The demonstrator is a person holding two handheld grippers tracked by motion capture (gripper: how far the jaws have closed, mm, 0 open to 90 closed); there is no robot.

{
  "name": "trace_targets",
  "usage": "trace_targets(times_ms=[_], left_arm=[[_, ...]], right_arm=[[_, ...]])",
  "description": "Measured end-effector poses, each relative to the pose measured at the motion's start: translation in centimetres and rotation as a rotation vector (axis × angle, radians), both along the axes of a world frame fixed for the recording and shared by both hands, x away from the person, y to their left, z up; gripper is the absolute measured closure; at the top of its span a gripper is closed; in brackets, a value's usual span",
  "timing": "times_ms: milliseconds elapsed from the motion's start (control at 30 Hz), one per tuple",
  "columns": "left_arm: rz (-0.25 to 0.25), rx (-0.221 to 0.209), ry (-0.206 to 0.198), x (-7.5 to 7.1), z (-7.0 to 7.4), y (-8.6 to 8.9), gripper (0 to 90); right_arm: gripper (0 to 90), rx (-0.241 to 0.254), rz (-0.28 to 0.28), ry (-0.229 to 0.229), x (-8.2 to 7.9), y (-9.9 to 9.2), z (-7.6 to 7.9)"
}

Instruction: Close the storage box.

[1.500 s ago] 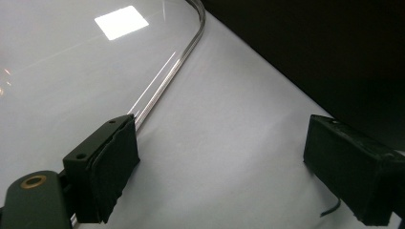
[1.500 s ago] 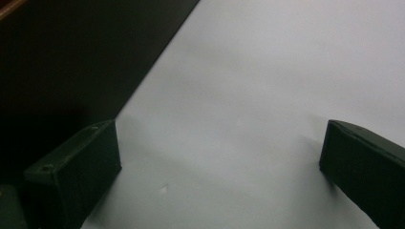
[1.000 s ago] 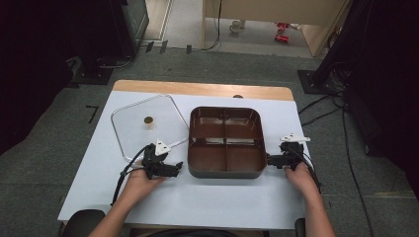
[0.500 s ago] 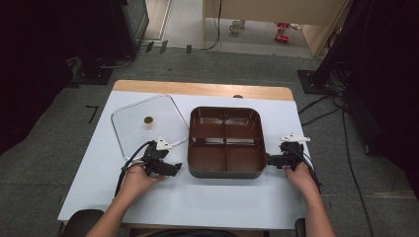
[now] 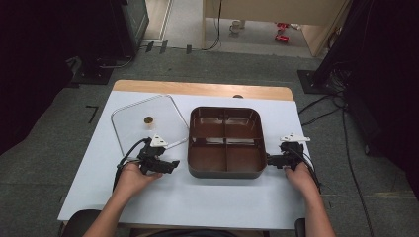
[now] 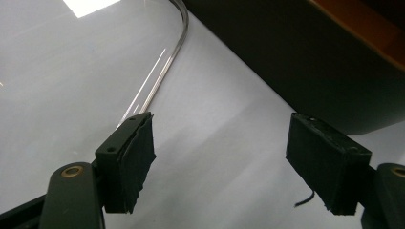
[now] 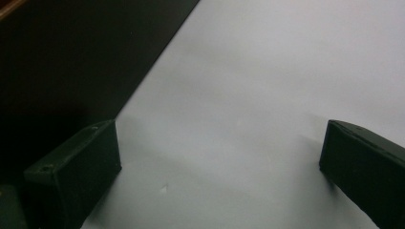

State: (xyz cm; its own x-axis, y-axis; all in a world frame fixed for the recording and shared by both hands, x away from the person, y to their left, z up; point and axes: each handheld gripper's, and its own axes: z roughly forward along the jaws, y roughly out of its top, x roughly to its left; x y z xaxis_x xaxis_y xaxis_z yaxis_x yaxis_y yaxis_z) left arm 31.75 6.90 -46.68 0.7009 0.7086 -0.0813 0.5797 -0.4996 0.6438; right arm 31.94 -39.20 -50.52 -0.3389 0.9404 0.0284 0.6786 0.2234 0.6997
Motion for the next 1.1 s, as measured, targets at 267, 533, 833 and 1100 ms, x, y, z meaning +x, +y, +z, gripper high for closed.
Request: trace_targets(times_ms=[267, 533, 833, 1100], left_arm=[[0.011, -0.027, -0.02, 0.1, 0.7, 0.7, 25.5], [0.054, -0.054, -0.044, 0.5, 1.4, 2.0, 26.7], [0.084, -0.052, -0.05, 2.1, 1.4, 2.8, 31.0], [0.105, -0.069, -0.072, 3.2, 1.7, 3.5, 30.9]], right_arm=[[0.0, 0.001, 0.0, 0.0, 0.0, 0.0, 0.0], [0.0, -0.001, 0.001, 0.0, 0.0, 0.0, 0.0], [0.0, 0.0, 0.0, 0.0, 0.0, 0.0, 0.0], [0.0, 0.0, 0.0, 0.0, 0.0, 0.0, 0.0]])
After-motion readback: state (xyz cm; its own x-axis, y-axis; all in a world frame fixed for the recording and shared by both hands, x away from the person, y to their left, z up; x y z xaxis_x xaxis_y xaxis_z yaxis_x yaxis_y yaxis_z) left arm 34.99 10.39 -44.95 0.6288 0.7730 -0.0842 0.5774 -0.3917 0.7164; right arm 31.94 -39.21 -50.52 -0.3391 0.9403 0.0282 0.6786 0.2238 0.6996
